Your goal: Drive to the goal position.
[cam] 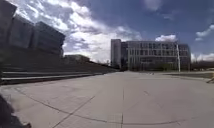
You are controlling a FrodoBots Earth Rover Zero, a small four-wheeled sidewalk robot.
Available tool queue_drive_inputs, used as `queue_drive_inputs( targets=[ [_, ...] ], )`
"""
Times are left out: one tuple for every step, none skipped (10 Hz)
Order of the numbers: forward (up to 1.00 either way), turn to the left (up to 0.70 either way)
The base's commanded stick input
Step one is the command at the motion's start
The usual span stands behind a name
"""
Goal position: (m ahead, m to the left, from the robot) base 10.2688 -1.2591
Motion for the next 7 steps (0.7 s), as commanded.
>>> queue_drive_inputs(
  targets=[
    [1.0,-0.4],
    [1.0,-0.4],
    [1.0,-0.4],
    [1.0,-0.4],
    [1.0,-0.4],
    [1.0,-0.4],
    [1.0,-0.4]
  ],
)
